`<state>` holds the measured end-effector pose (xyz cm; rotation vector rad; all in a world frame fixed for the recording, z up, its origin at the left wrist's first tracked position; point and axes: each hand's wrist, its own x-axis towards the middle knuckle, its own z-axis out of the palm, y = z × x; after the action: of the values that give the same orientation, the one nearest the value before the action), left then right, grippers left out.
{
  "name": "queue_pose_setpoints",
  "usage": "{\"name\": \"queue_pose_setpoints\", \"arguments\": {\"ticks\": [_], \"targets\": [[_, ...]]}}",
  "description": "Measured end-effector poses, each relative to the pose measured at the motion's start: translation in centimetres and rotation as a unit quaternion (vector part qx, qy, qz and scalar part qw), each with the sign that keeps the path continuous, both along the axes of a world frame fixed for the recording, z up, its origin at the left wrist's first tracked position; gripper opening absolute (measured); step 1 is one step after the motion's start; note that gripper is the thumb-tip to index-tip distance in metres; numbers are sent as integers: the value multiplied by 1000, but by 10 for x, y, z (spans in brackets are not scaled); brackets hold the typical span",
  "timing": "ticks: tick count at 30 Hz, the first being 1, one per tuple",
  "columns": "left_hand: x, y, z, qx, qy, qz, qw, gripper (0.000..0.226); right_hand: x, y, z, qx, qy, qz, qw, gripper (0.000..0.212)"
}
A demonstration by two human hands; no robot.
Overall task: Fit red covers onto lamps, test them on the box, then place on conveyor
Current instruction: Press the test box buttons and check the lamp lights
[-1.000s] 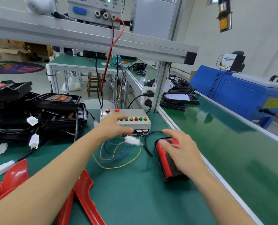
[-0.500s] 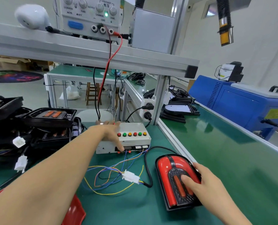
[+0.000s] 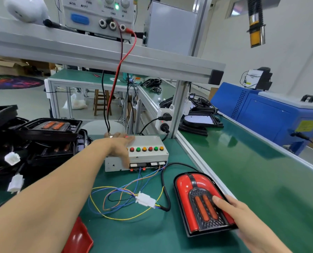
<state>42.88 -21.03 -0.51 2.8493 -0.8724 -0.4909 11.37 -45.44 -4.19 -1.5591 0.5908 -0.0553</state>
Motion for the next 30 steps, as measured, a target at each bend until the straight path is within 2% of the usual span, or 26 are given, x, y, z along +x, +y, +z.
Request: {"name": "queue_pose_setpoints", "arguments": {"ticks": [3,6,10,16,19,24,28,30], "targets": [[-6,1,0,-2,-5,-7,1000,125,-1,2,-3,-1,-5,-6,1000,39],[-15,6,2,-11,8,-15,1000,124,1,5,-3,-8,-9,-9,1000,45],[-34,9,-1,30,-44,-35,998,122,2,7,-3,-9,-6,-16,1000,47],[-52,11,-1,43,-55,-35,997,120,0,7,-3,6,-18,-20,1000,44],[-54,11,0,41,-48,-28,998,121,-1,6,-4,37,-27,-22,999,46],[-58,10,1,48,-54,-16,997,121,-5,11,-5,129,-55,-48,989,29],[-75,8,-4,62,-107,4,992,126,-6,12,-4,133,-54,-41,989,36],[-87,8,-6,51,-131,6,990,127,-6,13,-4,127,-51,-44,990,33]]}}
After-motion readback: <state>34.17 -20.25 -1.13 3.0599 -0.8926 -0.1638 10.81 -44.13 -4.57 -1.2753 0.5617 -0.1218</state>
